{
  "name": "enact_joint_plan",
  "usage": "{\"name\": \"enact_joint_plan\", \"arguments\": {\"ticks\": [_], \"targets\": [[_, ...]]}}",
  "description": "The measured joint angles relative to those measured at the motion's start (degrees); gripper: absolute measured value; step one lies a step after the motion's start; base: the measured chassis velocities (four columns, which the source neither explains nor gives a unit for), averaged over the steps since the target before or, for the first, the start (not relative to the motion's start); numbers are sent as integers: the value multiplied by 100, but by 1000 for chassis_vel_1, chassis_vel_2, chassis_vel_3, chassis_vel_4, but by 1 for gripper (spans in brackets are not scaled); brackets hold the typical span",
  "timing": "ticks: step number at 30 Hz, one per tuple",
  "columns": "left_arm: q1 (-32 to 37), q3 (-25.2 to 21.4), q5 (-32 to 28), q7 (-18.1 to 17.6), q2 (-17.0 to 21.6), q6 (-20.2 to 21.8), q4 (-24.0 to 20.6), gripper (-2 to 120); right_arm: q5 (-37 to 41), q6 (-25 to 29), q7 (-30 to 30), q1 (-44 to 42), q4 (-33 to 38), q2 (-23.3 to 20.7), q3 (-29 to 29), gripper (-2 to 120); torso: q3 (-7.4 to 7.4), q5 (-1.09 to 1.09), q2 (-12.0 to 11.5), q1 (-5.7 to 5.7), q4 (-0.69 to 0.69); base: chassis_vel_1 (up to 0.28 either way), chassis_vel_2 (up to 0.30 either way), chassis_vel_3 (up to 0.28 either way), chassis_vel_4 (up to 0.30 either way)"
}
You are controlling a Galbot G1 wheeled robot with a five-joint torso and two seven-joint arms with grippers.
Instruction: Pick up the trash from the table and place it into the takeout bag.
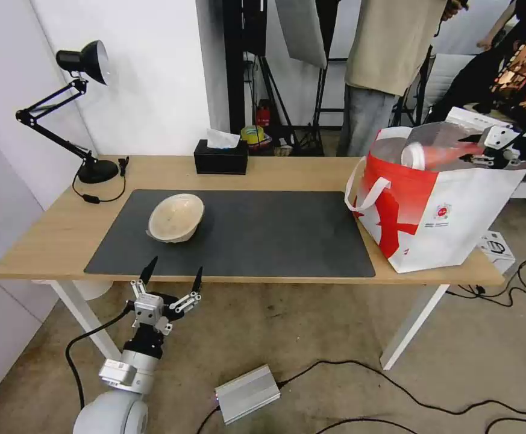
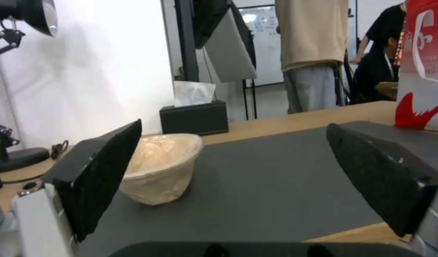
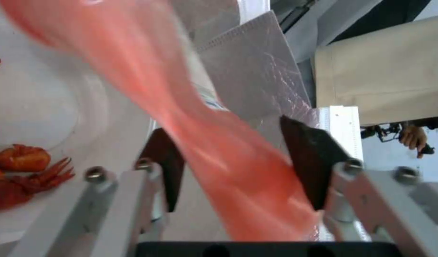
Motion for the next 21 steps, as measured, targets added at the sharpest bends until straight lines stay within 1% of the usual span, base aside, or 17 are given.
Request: {"name": "enact_joint_plan", "arguments": {"ticks": [1, 2, 5, 6, 7, 10, 11, 14, 21], "targets": [[1, 0, 1, 2, -3, -1, -4, 100, 0, 0, 0, 0, 7, -1, 2, 62, 0, 0, 0, 0, 0, 0, 0, 0, 0], [1, 0, 1, 2, -3, -1, -4, 100, 0, 0, 0, 0, 7, -1, 2, 62, 0, 0, 0, 0, 0, 0, 0, 0, 0], [-1, -1, 2, 4, -4, -2, -13, 100, 1, 0, 1, 9, 24, -9, 2, 75, 0, 0, 0, 0, 0, 0, 0, 0, 0], [-2, -2, 2, 5, -4, -1, -14, 100, 1, 0, 2, 17, 29, -10, 2, 78, 0, 0, -1, 0, 0, 0, 0, 0, 0], [-2, -2, 2, 5, -4, -1, -14, 100, 1, 0, 2, 17, 29, -10, 2, 78, 0, 0, -1, 0, 0, 0, 0, 0, 0], [-3, -4, 3, 5, -4, -3, -19, 100, 9, -8, 13, 40, 49, -11, 5, 93, 0, 0, -1, 0, 0, 0, 0, 0, 0], [-3, -5, 3, 6, -4, -4, -21, 100, 11, -11, 16, 49, 53, -11, 5, 96, 0, 0, -1, 0, 0, 0, 0, 0, 0], [-6, -8, 2, 6, -3, -5, -21, 100, 19, -17, 32, 75, 64, -11, 8, 100, 0, 0, -1, 0, 0, 0, 0, 0, 0], [-12, -11, 0, 6, -1, -5, -40, 100, 157, -46, 136, 75, 258, -79, 75, 100, 0, 0, -1, 0, 0, 0, 0, 0, 0]]}}
